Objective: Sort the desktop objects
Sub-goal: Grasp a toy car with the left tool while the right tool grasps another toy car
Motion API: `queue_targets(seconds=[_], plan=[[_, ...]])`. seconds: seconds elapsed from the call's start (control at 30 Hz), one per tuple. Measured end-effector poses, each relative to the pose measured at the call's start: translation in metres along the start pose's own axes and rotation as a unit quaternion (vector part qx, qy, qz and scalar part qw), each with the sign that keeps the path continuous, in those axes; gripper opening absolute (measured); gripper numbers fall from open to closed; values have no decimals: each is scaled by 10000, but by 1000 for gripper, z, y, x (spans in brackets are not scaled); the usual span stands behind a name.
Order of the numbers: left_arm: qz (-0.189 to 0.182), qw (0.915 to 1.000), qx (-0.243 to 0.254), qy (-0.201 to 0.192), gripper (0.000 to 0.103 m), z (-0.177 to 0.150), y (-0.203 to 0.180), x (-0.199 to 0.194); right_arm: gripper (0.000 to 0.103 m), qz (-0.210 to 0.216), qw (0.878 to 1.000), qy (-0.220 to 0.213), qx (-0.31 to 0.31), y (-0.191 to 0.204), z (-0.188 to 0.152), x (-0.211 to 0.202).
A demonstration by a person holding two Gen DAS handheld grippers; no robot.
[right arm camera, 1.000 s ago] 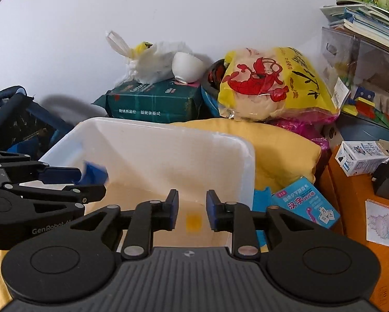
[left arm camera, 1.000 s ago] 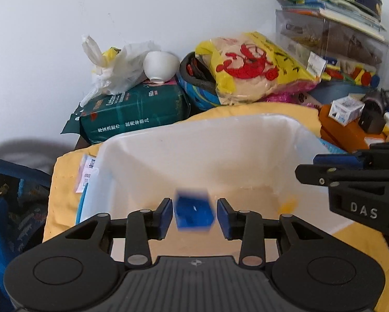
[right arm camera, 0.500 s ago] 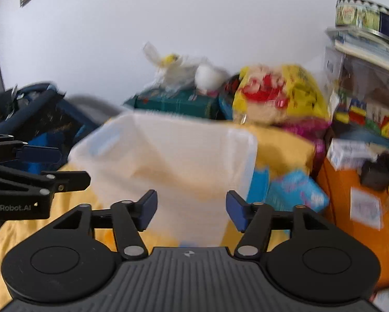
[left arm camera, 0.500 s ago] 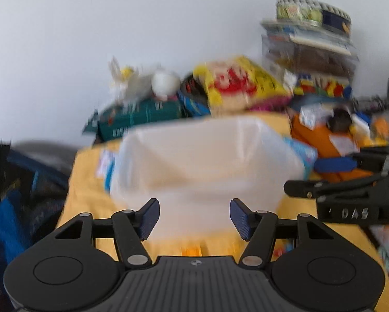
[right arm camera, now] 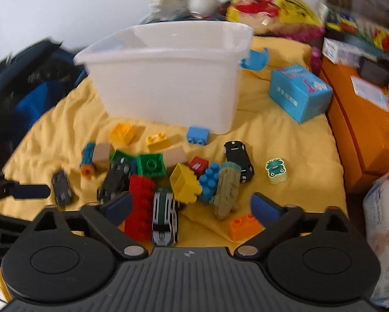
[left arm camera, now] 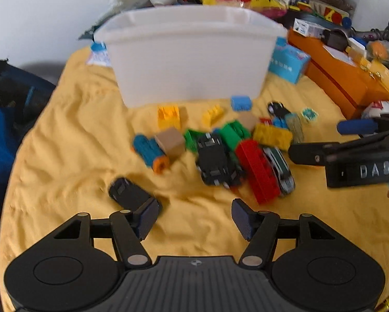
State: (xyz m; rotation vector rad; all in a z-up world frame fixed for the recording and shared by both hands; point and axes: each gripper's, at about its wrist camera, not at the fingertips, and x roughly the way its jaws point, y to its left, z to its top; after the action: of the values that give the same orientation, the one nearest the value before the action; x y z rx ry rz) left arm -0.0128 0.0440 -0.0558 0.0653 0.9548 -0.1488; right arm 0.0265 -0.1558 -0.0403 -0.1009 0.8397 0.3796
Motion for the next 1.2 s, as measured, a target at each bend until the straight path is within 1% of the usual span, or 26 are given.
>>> queue_targets(seconds=[0.07, 0.17, 0.2, 0.23, 0.3, 0.37, 0.4, 0.47, 0.53, 0.57, 0.6, 0.67, 0.73, 0.77, 0.83, 0.97, 1.03, 1.1, 1.13, 1.17, 1.2], plan=[[-61, 9999, -29, 79, 66, -9, 0, 4, 103, 17, 9994, -97, -326, 7, -9, -2], [-164, 9997, -18, 179, 66, -19, -3, 7, 103, -82, 9978, 164, -642, 19, -20, 6], [-174, 9997, 15, 181, 66, -22, -4, 8, 102, -53, 9974, 134, -702, 20, -25, 6], [-149, 9998, 56, 152, 66, -24, -5, 7, 102, -19, 9975, 81, -698, 20, -29, 5], [-128, 9998, 130, 86, 66, -26, -6, 5, 98, 145, 9988, 39, -476, 16, -35, 5], [-130, 9998, 156, -60, 66, -26, -5, 1, 86, 346, 9985, 300, -288, 11, -39, 10], [-124, 9997, 169, -100, 66, -26, -5, 0, 83, 397, 9979, 406, -309, 10, -40, 12], [-123, 9996, 207, -161, 66, -25, -4, -2, 67, 410, 9975, 442, -360, 10, -44, 11], [3, 9995, 221, -218, 65, -25, -2, -2, 62, 372, 9976, 460, -370, 10, -45, 11], [113, 9994, 205, -246, 64, -24, 0, -2, 56, 390, 9975, 476, -351, 10, -45, 11], [270, 9991, 163, -274, 65, -23, 4, -2, 55, 487, 9971, 477, -349, 10, -45, 11], [440, 9988, -113, -202, 64, -18, 17, 2, 54, 689, 9960, 426, -372, 13, -43, 10], [421, 9967, -684, -94, 63, -14, 35, 8, 55, 698, 9958, 354, -466, 21, -42, 9], [418, 9946, -951, -37, 60, -12, 43, 12, 55, 691, 9957, 330, -520, 24, -41, 9], [355, 9899, -1370, -6, 58, -11, 57, 18, 55, 720, 9958, 233, -515, 27, -39, 7], [36, 9824, -1868, 36, 52, -7, 76, 30, 54, 838, 9949, -98, -562, 32, -26, 1], [-64, 9804, -1969, 7, 51, -5, 80, 37, 52, 1019, 9935, -212, -454, 36, -14, 3], [-97, 9802, -1976, 14, 51, -3, 82, 45, 45, 1202, 9920, -165, -341, 40, -1, 13], [-116, 9807, -1953, -27, 50, -2, 82, 47, 38, 1253, 9915, -118, -327, 44, 4, 18], [-132, 9819, -1888, -64, 40, -2, 81, 48, 34, 1295, 9912, -62, -282, 47, 9, 24], [-122, 9839, -1783, -70, 34, -1, 79, 50, 33, 1353, 9906, 3, -198, 48, 12, 29]])
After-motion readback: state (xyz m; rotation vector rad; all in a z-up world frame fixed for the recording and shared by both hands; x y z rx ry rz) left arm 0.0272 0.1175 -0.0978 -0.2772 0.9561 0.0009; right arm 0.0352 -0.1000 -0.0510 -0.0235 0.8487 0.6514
